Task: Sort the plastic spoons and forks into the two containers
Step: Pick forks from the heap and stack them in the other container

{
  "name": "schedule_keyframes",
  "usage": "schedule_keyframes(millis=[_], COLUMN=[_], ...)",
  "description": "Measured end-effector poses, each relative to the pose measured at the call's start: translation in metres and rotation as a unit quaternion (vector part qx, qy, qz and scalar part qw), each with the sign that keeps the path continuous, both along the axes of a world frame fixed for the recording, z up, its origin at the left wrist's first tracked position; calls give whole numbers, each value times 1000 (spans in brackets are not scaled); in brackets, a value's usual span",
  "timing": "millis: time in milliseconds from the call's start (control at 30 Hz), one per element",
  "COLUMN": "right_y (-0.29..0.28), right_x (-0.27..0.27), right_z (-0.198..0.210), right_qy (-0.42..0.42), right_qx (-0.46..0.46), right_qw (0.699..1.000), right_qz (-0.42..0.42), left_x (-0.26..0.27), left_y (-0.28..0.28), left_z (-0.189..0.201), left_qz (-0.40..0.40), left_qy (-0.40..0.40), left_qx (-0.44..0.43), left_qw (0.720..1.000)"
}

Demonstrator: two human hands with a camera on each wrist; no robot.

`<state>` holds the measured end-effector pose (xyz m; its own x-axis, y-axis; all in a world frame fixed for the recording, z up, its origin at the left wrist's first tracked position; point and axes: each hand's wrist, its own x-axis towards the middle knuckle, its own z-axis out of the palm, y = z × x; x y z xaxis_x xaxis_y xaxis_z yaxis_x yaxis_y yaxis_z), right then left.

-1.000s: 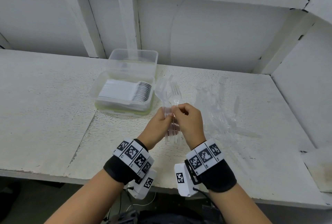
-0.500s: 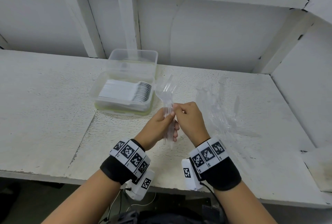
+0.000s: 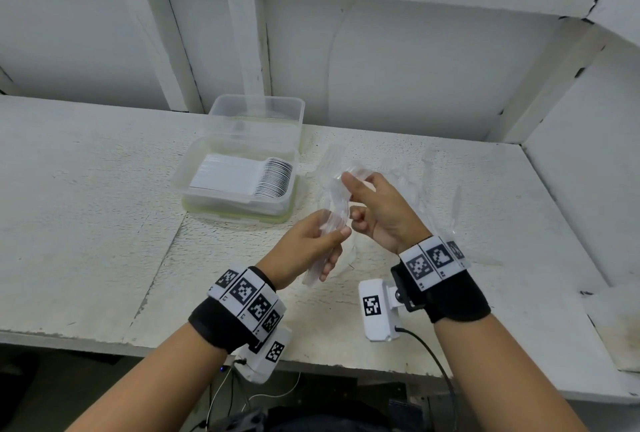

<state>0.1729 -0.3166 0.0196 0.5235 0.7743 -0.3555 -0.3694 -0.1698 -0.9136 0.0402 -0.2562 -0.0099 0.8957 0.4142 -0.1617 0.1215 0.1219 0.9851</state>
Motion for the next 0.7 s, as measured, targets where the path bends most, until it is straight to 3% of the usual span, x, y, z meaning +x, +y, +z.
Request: schedule_keyframes(millis=[200,333,500,600,700], right_y=[5,9,12,14,16], right_x=[2,1,-1,-1,-1], right_z=[5,1,0,2,3], right_qy=[-31,-63,-135,-164,-185], right_qx=[27,21,17,38,67], right_qw=[999,998,989,983,978], right_qz=[20,-19,-59,-71,-69], left_x=[1,2,1,3,7], left_y=[1,3,3,2,7], left_z=[2,5,7,11,16], left_qz=[-107,-116,-107,-93,-54], left_qy=[88,169,182,152,100], left_qx=[55,155,211,146,-31], left_qw=[989,967,954,973,993])
